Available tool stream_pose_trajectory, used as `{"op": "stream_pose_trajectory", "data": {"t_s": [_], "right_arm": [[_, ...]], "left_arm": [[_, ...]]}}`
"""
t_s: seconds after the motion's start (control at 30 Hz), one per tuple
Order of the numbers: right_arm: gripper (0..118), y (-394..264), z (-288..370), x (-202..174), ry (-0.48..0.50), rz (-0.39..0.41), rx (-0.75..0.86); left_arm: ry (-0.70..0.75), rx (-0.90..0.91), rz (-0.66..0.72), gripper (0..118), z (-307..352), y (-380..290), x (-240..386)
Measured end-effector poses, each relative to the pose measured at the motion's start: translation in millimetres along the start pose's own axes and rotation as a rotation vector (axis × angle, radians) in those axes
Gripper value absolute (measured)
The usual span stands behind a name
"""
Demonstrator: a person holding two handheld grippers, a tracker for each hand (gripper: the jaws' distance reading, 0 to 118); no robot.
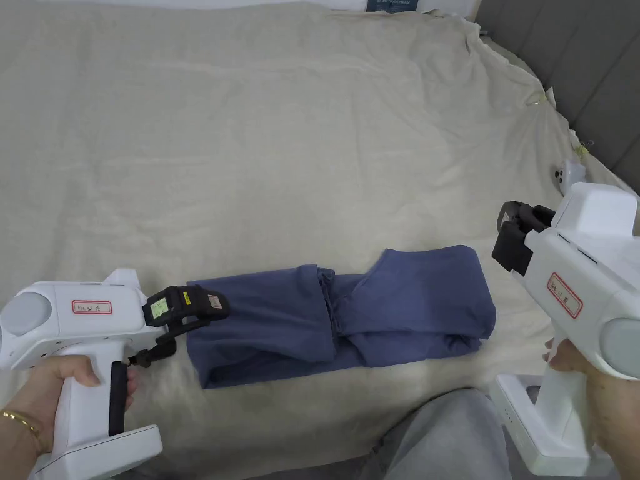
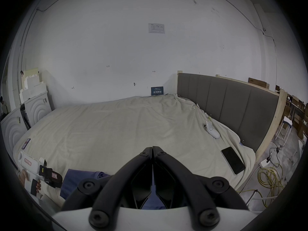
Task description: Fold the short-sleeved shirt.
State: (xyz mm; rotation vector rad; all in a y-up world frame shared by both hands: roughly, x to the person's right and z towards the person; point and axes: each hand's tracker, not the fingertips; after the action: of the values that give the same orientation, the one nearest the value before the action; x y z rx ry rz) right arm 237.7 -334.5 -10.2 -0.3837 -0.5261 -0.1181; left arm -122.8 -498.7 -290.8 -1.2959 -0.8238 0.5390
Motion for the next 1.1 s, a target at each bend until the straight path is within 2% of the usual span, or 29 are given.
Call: {"op": "stream_pose_trajectory", "data": {"t_s": [0.03,0.07,0.1,0.13,0.17,0.2,0.23,0.27,0.3,0.37,0.43,0.63,0.77,0.87,1.0,1.03,1.1], "right_arm": [[0,-0.9,-0.8,0.5,-0.003,0.0,-0.003],[0,-1.3,-1.5,0.8,-0.003,0.001,-0.006],[0,-1.7,-2.0,0.9,-0.004,0.0,-0.009],[0,-2.1,-2.1,1.1,-0.005,-0.001,-0.01],[0,-3.0,-2.0,1.4,-0.005,-0.001,-0.012],[0,-3.5,-1.8,1.8,-0.007,-0.002,-0.013],[0,-4.0,-1.4,2.5,-0.008,0.0,-0.014],[0,-4.5,-1.2,3.1,-0.01,0.002,-0.015],[0,-5.9,-1.7,5.0,-0.013,0.004,-0.016],[0,-6.7,-2.5,7.7,-0.014,0.002,-0.023],[0,-7.9,-1.7,11.0,-0.01,-0.014,-0.026],[0,-7.1,-1.3,13.9,-0.01,-0.018,-0.026],[0,-4.7,-2.3,13.0,0.002,-0.029,-0.016],[0,-3.2,-3.0,8.7,0.015,-0.026,-0.008],[0,-2.8,-6.1,2.1,0.035,-0.02,-0.007],[0,-3.0,-6.9,0.8,0.04,-0.022,-0.007],[0,-4.0,-7.4,-2.0,0.05,-0.029,-0.006]], "left_arm": [[-0.008,-0.006,-0.002,108,-2.4,1.0,1.8],[-0.02,-0.011,0.003,96,-6.0,1.8,3.7],[-0.022,-0.013,0.011,75,-10.9,4.0,4.5],[-0.007,-0.017,0.019,67,-18.1,3.3,8.5],[0.055,-0.027,-0.002,65,-24.2,1.2,11.2],[0.057,-0.026,-0.04,60,-27.6,-0.6,14.8],[0.058,-0.019,-0.054,46,-27.3,1.0,16.9],[0.078,-0.017,-0.047,23,-27.4,2.1,19.6],[0.122,-0.019,-0.025,13,-28.4,3.6,20.7],[0.142,-0.035,0.018,12,-28.5,7.0,21.8],[0.172,-0.029,-0.05,11,-24.5,7.3,33.6],[0.194,0.028,-0.078,10,18.9,21.0,63.6],[0.369,0.072,-0.216,10,57.6,36.9,62.7],[0.499,0.114,-0.171,10,94.4,47.6,49.4],[0.853,0.159,-0.332,10,121.3,44.9,63.4],[0.912,0.162,-0.383,10,121.8,40.8,71.4],[0.934,0.166,-0.455,10,120.9,31.8,90.2]]}}
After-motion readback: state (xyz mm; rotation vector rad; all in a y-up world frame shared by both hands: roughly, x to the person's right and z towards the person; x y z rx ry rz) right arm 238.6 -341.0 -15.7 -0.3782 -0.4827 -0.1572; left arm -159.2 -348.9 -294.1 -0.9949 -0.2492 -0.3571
